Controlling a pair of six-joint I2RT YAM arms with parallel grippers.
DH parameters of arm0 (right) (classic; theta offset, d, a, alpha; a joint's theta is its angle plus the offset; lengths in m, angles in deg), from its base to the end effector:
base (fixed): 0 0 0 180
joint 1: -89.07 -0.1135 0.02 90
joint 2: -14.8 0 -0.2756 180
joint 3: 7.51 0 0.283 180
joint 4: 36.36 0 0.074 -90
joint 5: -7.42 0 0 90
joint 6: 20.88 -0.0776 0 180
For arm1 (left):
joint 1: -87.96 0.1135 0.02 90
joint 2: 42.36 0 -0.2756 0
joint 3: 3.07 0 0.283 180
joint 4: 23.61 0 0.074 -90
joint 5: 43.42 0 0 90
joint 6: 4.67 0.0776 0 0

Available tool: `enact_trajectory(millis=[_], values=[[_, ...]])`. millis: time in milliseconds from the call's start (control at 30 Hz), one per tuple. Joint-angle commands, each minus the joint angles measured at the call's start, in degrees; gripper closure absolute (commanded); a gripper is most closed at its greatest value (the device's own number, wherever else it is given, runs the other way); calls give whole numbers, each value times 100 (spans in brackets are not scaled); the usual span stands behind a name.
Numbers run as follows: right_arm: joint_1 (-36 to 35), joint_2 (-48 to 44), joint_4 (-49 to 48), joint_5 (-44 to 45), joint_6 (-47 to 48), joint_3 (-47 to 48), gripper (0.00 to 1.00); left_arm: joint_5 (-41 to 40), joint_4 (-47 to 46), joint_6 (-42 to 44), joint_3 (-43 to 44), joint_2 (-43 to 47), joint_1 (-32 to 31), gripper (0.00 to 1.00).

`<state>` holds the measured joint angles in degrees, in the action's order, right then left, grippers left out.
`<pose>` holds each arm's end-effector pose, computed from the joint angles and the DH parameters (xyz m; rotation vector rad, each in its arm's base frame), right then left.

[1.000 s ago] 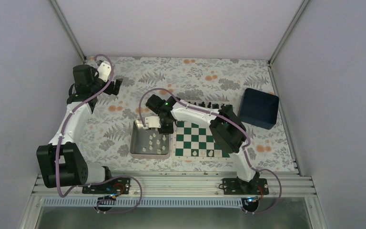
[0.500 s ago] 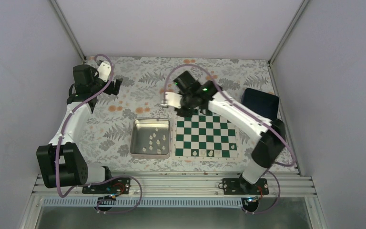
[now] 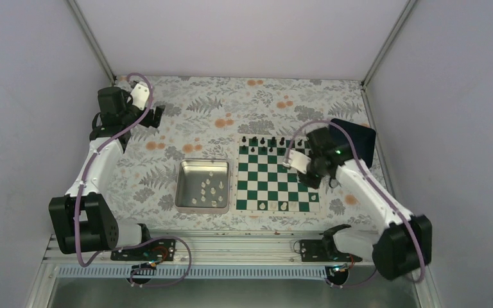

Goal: Set up the chess pieces on the board
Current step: Place the chess piece on the chessboard.

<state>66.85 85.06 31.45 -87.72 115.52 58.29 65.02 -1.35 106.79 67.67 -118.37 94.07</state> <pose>0.2336 0.1029 0.2068 -1.6060 2.3185 0.0316 0.3666 0.0146 0.2867 0.4657 1.9705 -0.0265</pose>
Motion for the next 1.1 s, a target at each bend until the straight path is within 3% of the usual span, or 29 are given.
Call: enact_trajectory(millis=[0, 400, 1067], values=[[627, -878, -67, -262, 764, -948, 93, 3, 11, 15, 117, 95, -13, 0], [1449, -1426, -212, -446, 1457, -2326, 94, -74, 47, 26, 128, 61, -13, 0], [1936, -1218, -142, -477, 1807, -2403, 94, -99, 28, 47, 117, -2, -18, 0]])
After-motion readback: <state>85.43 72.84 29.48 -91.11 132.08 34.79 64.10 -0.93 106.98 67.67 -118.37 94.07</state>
